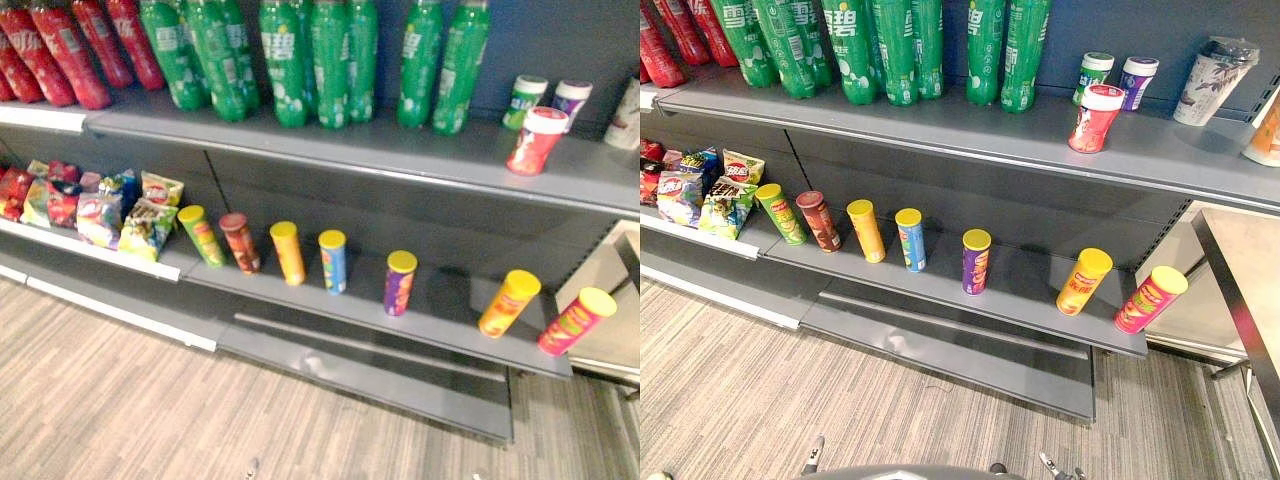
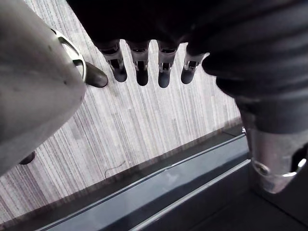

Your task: Put the gum and the chips on the shelf.

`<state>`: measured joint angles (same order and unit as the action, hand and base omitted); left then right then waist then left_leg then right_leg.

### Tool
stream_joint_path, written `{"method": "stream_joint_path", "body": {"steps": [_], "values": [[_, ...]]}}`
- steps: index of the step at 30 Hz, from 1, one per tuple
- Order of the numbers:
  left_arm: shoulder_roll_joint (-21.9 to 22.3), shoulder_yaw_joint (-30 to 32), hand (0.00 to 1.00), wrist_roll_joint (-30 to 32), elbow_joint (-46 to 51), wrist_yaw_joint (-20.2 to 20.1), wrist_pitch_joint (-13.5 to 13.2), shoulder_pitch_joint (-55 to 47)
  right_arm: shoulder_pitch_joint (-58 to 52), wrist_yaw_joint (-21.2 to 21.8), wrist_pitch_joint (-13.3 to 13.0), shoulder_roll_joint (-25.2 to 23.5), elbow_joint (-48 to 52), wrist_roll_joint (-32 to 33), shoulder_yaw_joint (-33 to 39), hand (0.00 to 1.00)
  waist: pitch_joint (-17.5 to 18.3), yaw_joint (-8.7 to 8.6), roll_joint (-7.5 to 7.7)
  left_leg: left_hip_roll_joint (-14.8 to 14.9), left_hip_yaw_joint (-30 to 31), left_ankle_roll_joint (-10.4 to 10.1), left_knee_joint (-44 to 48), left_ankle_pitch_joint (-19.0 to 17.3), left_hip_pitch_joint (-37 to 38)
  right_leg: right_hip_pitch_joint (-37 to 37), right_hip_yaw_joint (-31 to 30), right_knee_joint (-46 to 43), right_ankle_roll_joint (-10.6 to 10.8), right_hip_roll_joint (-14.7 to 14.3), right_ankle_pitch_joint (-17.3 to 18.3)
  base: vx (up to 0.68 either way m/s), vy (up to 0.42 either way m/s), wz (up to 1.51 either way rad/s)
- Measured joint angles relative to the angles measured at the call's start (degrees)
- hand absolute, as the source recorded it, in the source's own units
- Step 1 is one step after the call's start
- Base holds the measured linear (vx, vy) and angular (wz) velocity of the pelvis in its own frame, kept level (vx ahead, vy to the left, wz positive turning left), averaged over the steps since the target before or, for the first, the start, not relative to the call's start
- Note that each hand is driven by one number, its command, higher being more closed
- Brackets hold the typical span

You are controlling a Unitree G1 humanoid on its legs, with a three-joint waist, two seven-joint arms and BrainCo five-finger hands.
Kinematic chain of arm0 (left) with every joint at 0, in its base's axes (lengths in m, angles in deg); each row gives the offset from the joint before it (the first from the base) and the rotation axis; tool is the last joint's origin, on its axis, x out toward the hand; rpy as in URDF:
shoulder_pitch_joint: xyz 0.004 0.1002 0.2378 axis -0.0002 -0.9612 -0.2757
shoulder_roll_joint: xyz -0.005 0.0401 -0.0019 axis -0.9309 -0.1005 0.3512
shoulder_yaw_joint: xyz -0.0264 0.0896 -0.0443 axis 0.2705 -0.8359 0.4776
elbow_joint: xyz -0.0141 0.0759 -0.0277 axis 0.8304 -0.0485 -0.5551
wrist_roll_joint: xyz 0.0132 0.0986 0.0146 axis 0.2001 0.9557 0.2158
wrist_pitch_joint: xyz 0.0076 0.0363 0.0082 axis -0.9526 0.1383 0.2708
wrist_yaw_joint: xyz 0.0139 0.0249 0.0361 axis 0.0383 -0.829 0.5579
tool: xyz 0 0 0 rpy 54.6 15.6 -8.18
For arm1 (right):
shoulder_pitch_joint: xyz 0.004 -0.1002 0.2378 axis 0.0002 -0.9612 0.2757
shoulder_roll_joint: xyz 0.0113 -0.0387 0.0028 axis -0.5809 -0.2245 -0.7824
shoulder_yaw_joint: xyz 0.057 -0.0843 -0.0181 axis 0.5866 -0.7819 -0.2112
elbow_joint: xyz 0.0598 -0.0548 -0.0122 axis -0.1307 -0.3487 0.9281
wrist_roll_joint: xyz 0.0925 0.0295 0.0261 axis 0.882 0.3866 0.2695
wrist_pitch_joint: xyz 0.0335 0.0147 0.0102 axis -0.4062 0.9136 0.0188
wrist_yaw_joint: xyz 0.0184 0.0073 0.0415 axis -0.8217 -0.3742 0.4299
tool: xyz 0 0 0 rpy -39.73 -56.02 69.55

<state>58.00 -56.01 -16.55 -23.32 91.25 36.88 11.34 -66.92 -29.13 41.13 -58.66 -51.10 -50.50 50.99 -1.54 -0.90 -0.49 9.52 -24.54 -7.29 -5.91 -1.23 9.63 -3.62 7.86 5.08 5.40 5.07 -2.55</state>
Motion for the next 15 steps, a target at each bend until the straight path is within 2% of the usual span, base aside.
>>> {"method": "stream_joint_path", "body": {"steps": [15], "values": [[0.0,-0.2,0.0,-0.1,-0.1,0.3,0.0,-0.5,0.1,0.0,-0.4,0.1,-0.4,-0.1,-0.5,0.0,0.8,0.26,-0.15,1.3,-1.3,-0.3,0.0,-0.2,0.9,-0.7,0.0,0.9,0.0,-1.2,0.0,0.0,-0.009,-0.02]]}}
